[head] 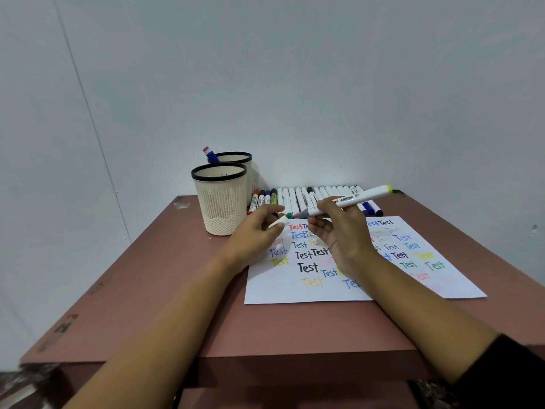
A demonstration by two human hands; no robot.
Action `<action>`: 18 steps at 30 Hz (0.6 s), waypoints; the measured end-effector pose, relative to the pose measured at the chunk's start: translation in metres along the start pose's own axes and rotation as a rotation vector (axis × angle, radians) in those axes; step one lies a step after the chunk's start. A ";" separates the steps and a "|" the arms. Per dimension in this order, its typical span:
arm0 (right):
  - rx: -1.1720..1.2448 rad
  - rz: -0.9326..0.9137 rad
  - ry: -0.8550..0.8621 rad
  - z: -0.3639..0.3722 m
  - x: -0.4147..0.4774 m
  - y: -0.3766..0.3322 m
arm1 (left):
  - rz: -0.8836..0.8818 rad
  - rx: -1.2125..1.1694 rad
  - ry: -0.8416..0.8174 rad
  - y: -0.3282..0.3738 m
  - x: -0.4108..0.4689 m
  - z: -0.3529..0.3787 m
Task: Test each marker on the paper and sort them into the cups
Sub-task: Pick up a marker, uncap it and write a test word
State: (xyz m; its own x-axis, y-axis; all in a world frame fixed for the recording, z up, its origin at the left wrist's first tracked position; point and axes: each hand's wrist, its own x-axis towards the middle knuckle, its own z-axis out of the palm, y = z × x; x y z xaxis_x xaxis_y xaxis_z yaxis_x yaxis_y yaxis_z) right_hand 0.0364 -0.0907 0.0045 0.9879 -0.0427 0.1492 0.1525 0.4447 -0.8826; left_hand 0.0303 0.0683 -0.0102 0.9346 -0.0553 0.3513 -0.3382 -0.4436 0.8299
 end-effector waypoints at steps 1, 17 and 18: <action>-0.011 0.008 -0.017 0.000 0.001 0.001 | -0.001 -0.022 0.004 0.000 0.000 0.001; -0.078 0.135 -0.190 -0.001 0.000 0.003 | -0.023 -0.375 -0.105 0.007 -0.006 0.005; -0.076 0.137 -0.197 -0.002 0.000 0.003 | -0.021 -0.387 -0.103 0.008 -0.006 0.006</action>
State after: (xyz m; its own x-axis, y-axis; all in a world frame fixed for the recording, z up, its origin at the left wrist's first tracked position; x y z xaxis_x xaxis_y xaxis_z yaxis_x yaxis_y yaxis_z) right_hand 0.0366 -0.0910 0.0008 0.9760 0.1918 0.1035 0.0268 0.3656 -0.9304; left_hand 0.0224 0.0603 -0.0087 0.9414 -0.1480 0.3030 -0.3165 -0.0773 0.9454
